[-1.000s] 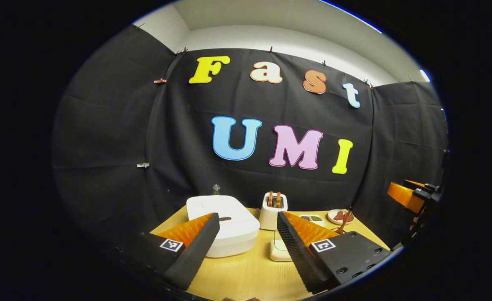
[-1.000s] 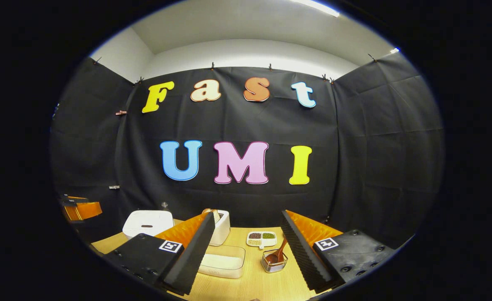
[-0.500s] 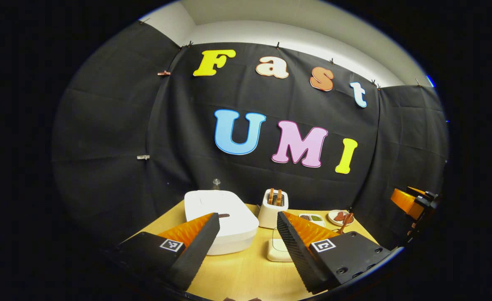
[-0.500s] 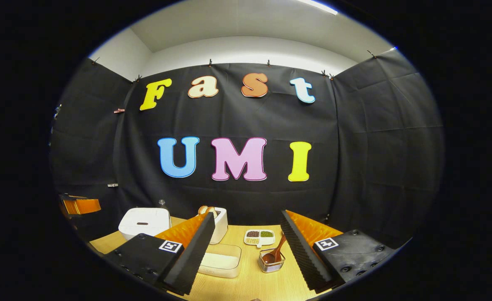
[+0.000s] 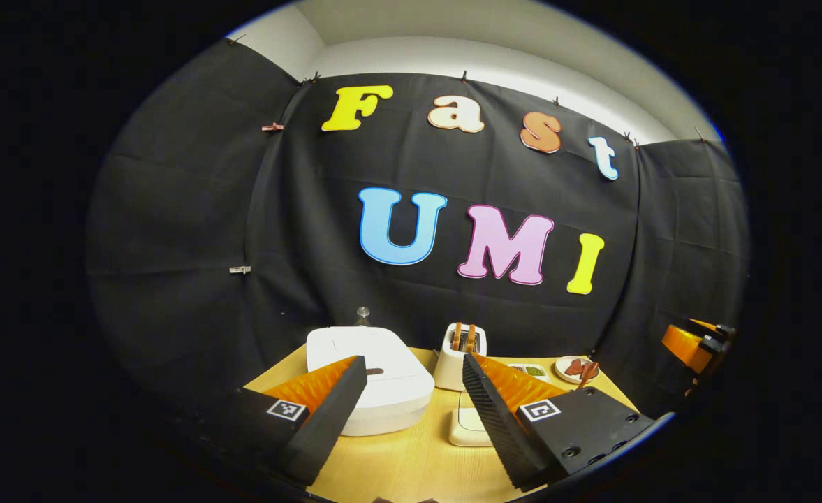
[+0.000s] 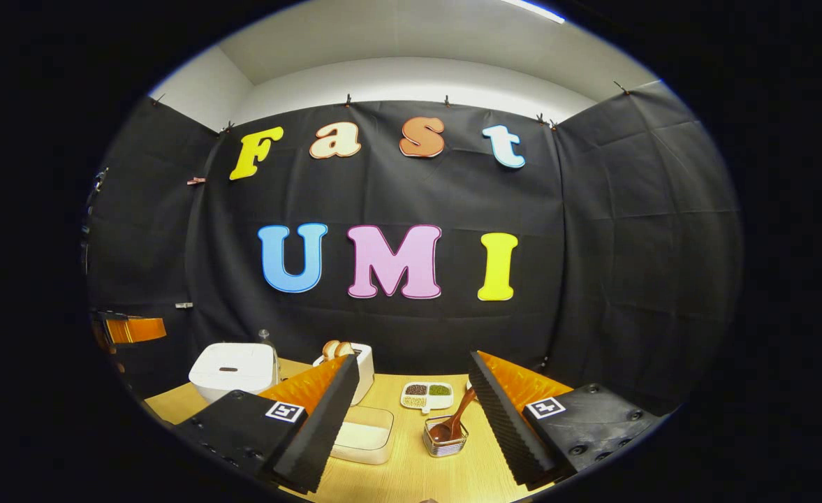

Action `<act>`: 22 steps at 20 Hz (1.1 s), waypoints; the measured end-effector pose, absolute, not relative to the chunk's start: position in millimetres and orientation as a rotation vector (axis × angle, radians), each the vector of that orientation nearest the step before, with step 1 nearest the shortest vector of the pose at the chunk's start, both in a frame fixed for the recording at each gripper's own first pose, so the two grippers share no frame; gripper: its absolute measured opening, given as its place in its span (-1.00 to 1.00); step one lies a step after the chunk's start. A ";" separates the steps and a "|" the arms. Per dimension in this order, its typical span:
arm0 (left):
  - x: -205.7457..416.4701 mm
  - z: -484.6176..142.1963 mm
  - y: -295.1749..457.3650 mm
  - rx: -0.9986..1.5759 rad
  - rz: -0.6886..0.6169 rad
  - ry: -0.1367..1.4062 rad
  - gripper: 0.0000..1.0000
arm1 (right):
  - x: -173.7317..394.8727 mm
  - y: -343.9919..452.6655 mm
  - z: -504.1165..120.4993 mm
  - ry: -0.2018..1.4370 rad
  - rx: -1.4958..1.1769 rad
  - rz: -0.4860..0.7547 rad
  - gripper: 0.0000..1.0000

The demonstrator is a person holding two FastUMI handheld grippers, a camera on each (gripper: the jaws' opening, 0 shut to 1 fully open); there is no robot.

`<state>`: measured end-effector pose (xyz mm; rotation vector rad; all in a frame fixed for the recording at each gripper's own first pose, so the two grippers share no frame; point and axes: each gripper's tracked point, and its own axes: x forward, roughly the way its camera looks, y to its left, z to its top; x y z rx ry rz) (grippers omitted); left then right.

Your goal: Close the left gripper, press the button to open the rice cooker; take a wooden spoon from the chopstick holder with the right hand, scoop a spoonful of rice and pour it into the rice cooker, then put the wooden spoon back into the chopstick holder.

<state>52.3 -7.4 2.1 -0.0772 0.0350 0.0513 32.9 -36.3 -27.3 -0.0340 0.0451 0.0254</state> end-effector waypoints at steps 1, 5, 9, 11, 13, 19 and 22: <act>55.7 6.6 -6.7 -0.082 0.058 0.028 0.91 | 34.7 -39.0 -28.6 0.047 -0.032 0.023 0.98; 78.7 12.4 4.0 -0.066 0.088 0.038 0.89 | 43.2 -44.7 -30.0 0.053 -0.022 0.028 0.97; 107.5 12.5 14.7 -0.098 0.091 0.072 0.52 | 54.7 -49.4 -31.0 0.053 -0.016 0.035 0.98; 124.7 10.1 24.7 -0.084 0.107 0.088 0.19 | 60.5 -51.4 -34.5 0.057 -0.023 0.046 0.98; 144.5 3.9 32.1 -0.077 0.114 0.118 -0.09 | 67.4 -55.3 -40.2 0.068 -0.029 0.052 0.98; 196.1 -35.7 42.7 -0.156 0.163 0.226 -0.86 | 84.3 -70.7 -57.6 0.097 -0.018 0.044 0.98; 220.5 -66.3 47.4 -0.088 0.147 0.309 -0.85 | 88.5 -83.0 -60.0 0.093 0.032 0.022 0.98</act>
